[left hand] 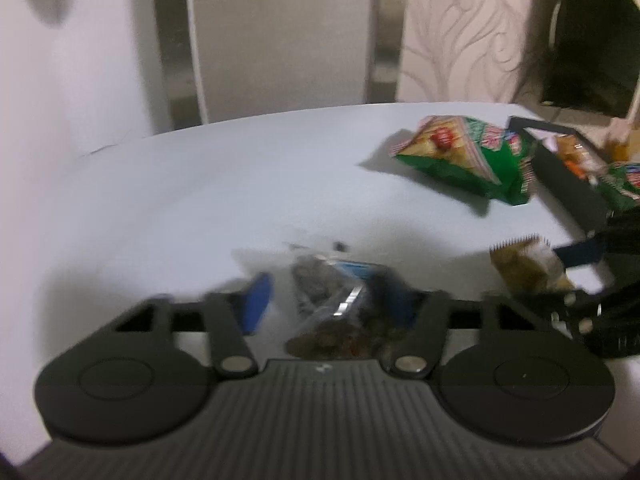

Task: Organize snacks
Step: 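Grasp the tan square cake packet with right tool while left tool holds the peanut bag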

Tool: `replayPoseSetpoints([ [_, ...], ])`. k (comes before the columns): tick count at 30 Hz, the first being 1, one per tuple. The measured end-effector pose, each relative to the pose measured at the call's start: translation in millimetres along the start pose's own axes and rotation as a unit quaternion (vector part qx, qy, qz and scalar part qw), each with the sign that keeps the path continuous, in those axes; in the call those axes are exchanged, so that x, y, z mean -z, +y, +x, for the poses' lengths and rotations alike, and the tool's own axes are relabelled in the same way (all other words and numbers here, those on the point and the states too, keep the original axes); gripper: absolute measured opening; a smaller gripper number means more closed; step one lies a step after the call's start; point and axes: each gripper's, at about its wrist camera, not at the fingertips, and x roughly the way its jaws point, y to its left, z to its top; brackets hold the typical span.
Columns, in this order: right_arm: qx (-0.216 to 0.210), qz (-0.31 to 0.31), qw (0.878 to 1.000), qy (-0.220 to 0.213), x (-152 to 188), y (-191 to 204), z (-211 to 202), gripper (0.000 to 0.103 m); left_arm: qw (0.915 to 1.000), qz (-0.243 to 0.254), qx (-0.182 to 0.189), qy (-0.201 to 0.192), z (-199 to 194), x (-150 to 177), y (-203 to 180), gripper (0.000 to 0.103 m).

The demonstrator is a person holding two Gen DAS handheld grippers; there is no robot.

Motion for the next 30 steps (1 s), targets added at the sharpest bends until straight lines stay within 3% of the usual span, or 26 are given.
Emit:
replayPoseSetpoints([
  [7,-0.002,0.018,1.000,-0.005,29.1,-9.9,-24.9,0.057,0.9999,0.008,0.009,-0.003,3.8,-6.6,-3.9,0.040],
  [19,-0.082,0.078,0.993,-0.019,46.6,-9.4,-59.3,0.057,0.9989,-0.009,-0.043,-0.018,5.2,-35.0,6.3,0.035],
  [30,-0.092,0.108,0.989,-0.048,58.3,-17.3,-96.7,0.057,0.9969,-0.023,-0.065,-0.038,-5.2,-57.6,22.2,0.035],
])
